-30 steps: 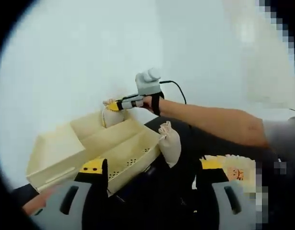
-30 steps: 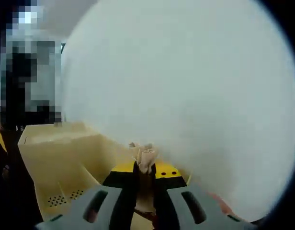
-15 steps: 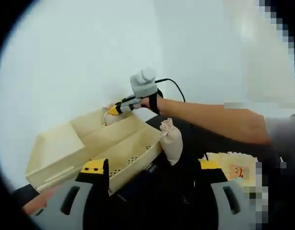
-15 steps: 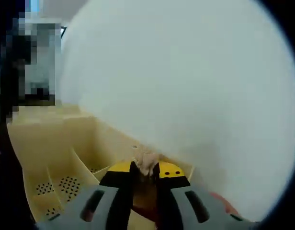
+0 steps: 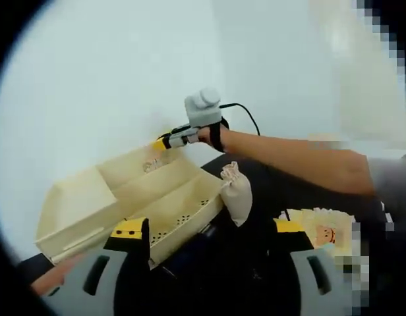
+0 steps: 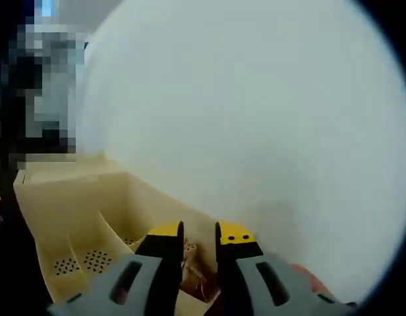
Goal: Open the drawer, pick up the cosmetic bottles from the table one by one, place them into the drawer, release the gripper, close the drawer, and move the gripper away
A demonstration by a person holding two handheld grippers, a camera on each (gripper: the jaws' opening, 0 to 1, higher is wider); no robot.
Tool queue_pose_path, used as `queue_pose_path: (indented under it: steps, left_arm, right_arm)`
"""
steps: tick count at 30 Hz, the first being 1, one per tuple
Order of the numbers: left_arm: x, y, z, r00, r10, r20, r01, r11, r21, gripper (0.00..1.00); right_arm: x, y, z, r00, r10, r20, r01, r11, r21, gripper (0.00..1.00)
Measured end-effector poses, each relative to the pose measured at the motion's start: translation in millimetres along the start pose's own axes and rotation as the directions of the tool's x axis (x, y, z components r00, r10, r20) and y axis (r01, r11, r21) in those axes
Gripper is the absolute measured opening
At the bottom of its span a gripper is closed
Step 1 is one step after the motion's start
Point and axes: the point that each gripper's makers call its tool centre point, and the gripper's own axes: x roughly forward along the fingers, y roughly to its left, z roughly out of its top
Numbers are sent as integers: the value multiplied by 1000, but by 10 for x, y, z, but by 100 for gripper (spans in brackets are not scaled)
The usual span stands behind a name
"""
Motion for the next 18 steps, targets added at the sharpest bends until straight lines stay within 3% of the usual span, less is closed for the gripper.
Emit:
queue_pose_path:
  steps: [4, 7, 16, 18]
  left_arm:
    - [26, -80, -39, 1000, -16, 0, 16, 1000, -13, 69]
    - [32, -98, -70, 1000, -5, -13, 5, 1000, 2, 69]
    - [-30, -117, -7, 1000, -1, -3, 1, 1000, 11, 69]
    - [-57, -119, 22, 1000, -10, 9, 10, 1000, 1, 69]
  right_arm:
    - [-112, -92, 131, 1000, 15, -10, -14, 1000, 19, 17]
    - [-222, -161, 289, 998, 50, 24, -52, 994, 101, 18]
    - [-689, -342, 605, 998, 60, 37, -64, 991, 115, 23]
    - [-822, -301, 650, 997, 57, 42, -62, 992, 112, 23]
